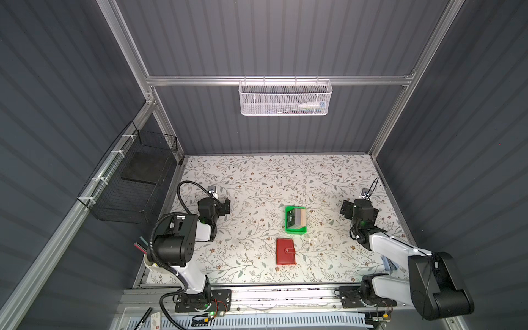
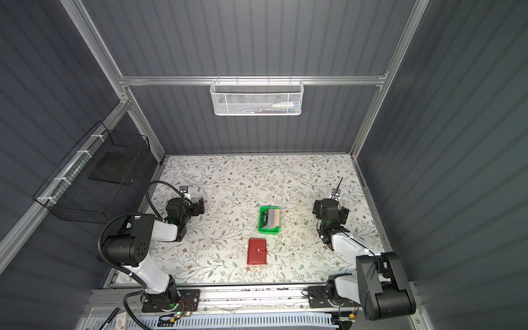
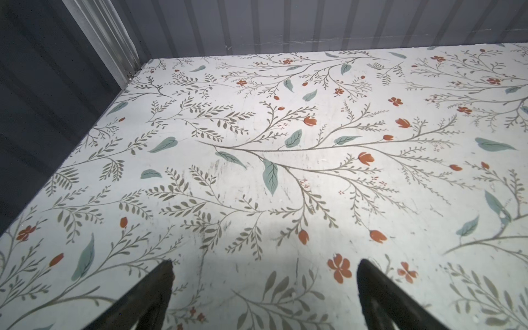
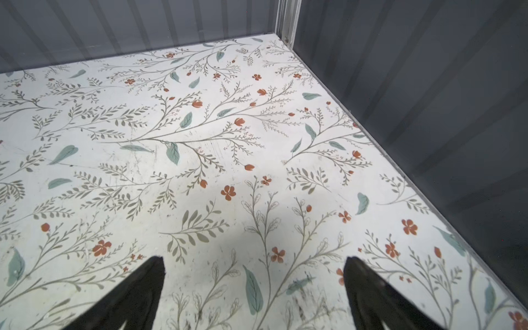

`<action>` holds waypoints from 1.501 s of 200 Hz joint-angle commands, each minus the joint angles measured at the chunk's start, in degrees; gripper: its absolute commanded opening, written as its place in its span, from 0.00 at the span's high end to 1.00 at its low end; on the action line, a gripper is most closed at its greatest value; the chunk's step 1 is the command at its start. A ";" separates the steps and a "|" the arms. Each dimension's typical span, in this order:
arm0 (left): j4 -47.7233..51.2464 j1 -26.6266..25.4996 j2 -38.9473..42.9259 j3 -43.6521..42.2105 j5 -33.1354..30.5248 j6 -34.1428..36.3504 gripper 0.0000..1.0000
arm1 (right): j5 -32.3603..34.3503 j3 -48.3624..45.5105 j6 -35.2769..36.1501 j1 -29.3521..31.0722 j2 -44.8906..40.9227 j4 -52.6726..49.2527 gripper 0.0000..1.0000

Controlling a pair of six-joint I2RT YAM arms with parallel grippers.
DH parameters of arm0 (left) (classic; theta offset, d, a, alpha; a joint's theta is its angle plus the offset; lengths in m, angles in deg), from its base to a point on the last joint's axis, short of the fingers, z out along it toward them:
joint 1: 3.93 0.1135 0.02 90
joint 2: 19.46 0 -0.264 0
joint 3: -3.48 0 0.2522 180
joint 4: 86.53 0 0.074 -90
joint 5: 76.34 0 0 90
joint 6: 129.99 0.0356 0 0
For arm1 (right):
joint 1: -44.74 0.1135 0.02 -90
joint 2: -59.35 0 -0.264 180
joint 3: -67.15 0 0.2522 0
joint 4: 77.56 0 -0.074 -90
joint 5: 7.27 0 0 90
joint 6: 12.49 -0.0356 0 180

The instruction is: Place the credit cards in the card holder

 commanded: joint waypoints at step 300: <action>0.27 0.12 -0.35 0.42 -0.62 -0.70 0.00 | -31.72 -2.15 6.54 -12.43 9.38 23.54 0.01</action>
